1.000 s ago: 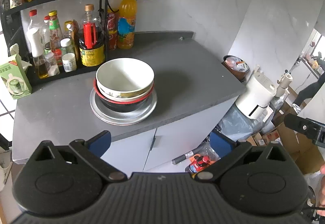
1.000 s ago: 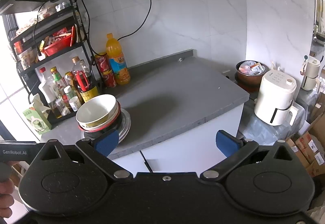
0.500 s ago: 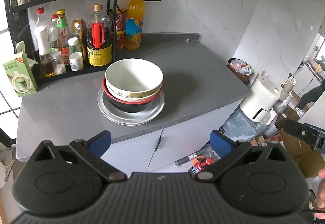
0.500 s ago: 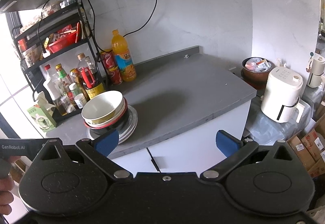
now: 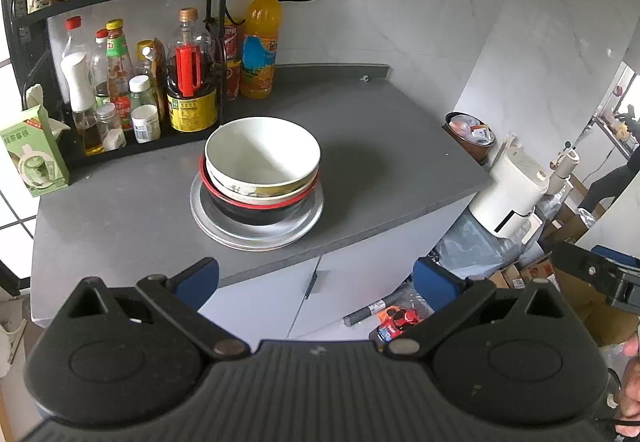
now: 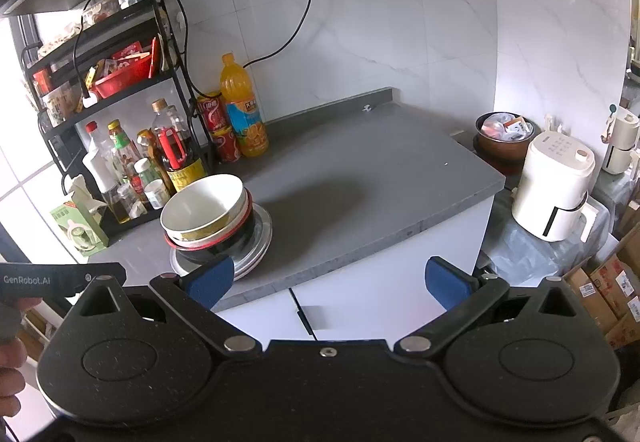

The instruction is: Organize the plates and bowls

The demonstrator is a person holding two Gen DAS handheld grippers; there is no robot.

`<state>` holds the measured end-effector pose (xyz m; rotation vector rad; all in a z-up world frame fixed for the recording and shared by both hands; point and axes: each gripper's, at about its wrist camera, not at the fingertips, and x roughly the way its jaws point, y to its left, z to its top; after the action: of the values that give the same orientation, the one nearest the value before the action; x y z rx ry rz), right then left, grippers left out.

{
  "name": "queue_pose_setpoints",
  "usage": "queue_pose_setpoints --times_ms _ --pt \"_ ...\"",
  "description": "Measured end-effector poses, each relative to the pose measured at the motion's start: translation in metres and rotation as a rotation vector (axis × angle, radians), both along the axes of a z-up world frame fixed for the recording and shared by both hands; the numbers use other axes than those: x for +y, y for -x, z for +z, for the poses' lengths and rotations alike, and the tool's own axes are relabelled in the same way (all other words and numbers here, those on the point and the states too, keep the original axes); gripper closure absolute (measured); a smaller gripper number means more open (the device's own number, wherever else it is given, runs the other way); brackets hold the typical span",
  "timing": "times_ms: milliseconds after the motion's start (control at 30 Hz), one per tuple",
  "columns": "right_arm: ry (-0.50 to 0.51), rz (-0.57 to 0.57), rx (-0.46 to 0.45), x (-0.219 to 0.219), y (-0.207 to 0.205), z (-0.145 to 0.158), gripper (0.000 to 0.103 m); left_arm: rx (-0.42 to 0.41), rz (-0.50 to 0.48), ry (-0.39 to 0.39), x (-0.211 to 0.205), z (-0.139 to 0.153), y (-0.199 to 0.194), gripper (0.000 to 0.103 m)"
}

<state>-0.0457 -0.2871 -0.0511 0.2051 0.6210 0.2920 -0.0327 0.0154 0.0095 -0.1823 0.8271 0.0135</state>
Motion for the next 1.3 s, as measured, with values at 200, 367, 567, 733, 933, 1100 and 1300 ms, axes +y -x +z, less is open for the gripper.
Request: queue_pose_setpoints --times_ms 200,367,567,733,933,1100,1300 --pt "0.004 -0.007 0.003 0.0010 -0.0009 0.0008 0.000 -0.007 -0.002 0.004 0.0014 0.0015 -0.0015 0.001" --pt "0.007 -0.007 0.001 0.0008 -0.0019 0.0013 0.000 -0.006 -0.005 0.006 0.0022 0.0021 -0.0040 0.001" --pt "0.007 -0.007 0.004 0.0016 -0.0035 0.0018 0.000 -0.007 -0.008 0.004 0.0022 0.0024 -0.0044 0.001" --pt "0.006 -0.006 0.003 0.0023 -0.0037 0.0021 0.000 -0.006 -0.003 0.002 0.0039 0.0028 -0.0032 0.001" --pt "0.007 -0.009 0.007 0.0042 -0.0015 0.0016 0.000 -0.004 -0.007 0.001 0.0035 0.0028 -0.0039 0.001" --pt "0.005 -0.010 0.007 0.0032 -0.0008 0.0018 0.000 -0.001 -0.008 0.001 0.0023 0.0021 -0.0042 0.001" --pt "0.002 -0.013 0.009 -0.0005 -0.0003 0.0012 0.000 -0.004 -0.012 -0.006 -0.0021 0.0034 -0.0063 0.001"
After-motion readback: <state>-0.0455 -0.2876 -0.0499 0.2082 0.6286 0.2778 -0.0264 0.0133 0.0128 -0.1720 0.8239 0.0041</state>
